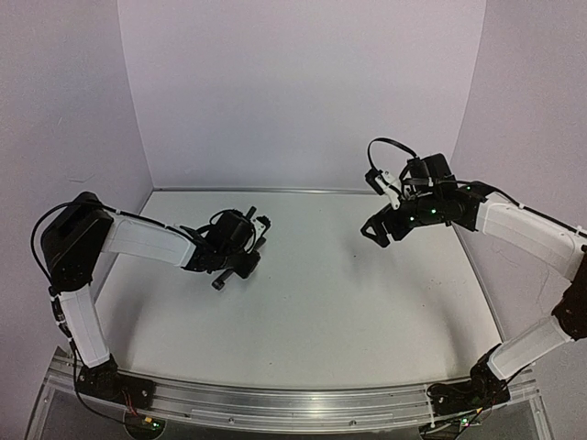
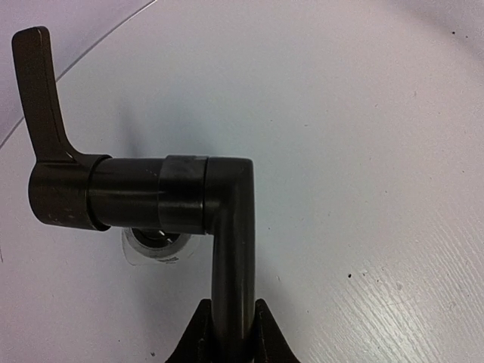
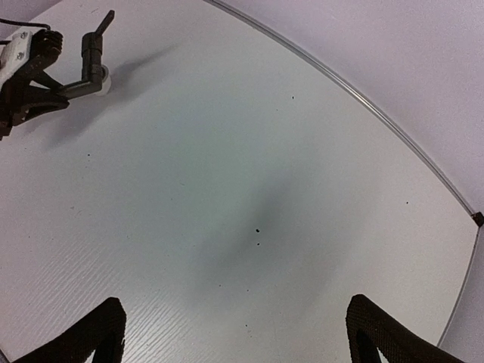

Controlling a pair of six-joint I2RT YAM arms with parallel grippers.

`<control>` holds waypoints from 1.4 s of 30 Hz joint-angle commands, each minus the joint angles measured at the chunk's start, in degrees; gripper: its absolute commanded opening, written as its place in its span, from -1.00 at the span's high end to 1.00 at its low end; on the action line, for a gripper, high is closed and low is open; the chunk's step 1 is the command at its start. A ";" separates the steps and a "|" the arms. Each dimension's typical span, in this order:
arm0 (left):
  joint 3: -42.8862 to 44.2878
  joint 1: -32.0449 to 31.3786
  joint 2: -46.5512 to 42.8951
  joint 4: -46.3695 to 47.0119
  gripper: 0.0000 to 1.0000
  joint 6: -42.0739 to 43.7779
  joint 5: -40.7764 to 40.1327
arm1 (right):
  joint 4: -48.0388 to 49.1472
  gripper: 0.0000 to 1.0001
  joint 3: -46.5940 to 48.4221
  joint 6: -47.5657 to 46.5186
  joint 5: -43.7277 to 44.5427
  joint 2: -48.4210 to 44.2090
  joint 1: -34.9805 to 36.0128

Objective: Install the water faucets

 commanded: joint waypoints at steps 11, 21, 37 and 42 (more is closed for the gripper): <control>4.05 -1.14 8.18 6.57 0.62 4.23 -7.02 | 4.26 -0.97 -0.77 3.05 1.24 -1.28 -0.27; 5.86 -1.92 10.98 5.96 0.37 4.77 -7.62 | 4.66 -0.96 -1.61 3.57 1.77 -2.21 -0.27; 3.49 -4.40 -1.57 -4.10 -0.99 -2.67 6.89 | 4.65 -0.96 -0.13 5.16 -3.50 -1.19 -0.23; 1.99 -4.25 -10.86 -6.89 -0.99 -7.46 11.13 | 4.40 -0.97 0.92 4.79 -8.53 -1.03 -0.24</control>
